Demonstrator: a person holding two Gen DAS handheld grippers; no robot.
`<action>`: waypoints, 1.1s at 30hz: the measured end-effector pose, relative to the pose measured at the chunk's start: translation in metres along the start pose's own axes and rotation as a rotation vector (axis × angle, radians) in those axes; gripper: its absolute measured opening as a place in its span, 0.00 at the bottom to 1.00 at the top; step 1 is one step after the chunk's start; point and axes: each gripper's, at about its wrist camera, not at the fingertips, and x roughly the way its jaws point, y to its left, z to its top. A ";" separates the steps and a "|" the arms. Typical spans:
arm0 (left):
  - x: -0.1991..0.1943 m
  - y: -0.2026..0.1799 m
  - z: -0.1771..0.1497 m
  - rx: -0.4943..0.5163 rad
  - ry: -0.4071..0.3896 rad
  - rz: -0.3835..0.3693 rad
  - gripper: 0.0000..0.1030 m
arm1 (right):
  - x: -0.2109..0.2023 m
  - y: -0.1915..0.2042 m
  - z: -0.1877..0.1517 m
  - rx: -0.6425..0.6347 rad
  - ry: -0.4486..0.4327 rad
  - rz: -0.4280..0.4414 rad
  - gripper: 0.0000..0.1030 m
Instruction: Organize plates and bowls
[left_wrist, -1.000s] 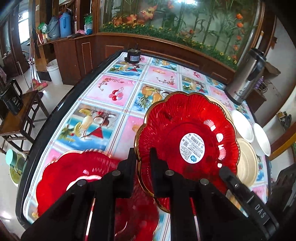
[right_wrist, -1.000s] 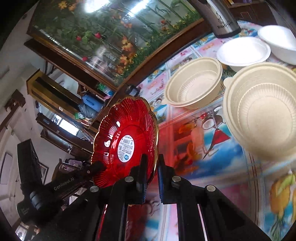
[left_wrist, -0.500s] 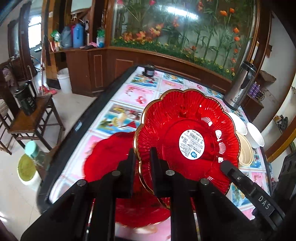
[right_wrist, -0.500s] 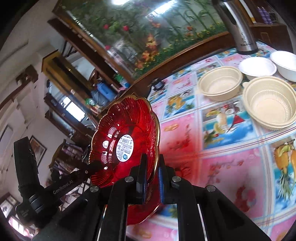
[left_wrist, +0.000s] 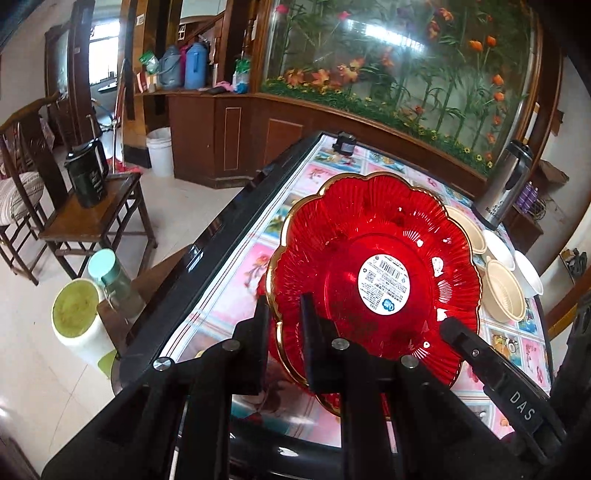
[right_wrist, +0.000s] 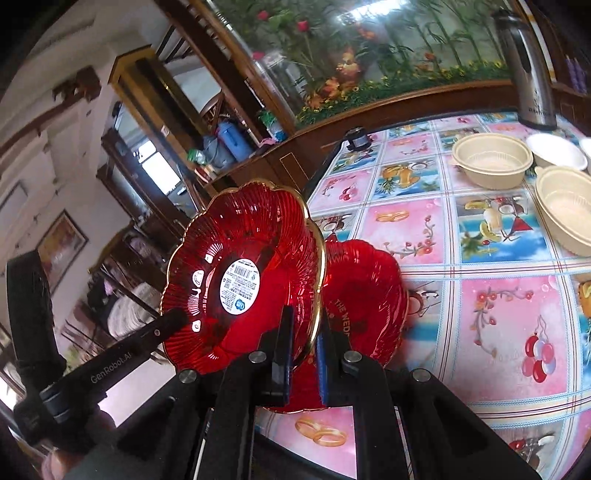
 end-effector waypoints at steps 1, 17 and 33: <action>0.004 0.002 -0.001 -0.004 0.008 -0.001 0.13 | 0.002 0.001 -0.002 -0.004 0.004 -0.005 0.09; 0.033 0.005 -0.015 -0.007 0.084 -0.005 0.14 | 0.026 -0.002 -0.014 -0.054 0.043 -0.106 0.09; 0.053 0.002 -0.020 0.011 0.130 0.001 0.14 | 0.047 -0.014 -0.016 -0.058 0.070 -0.155 0.11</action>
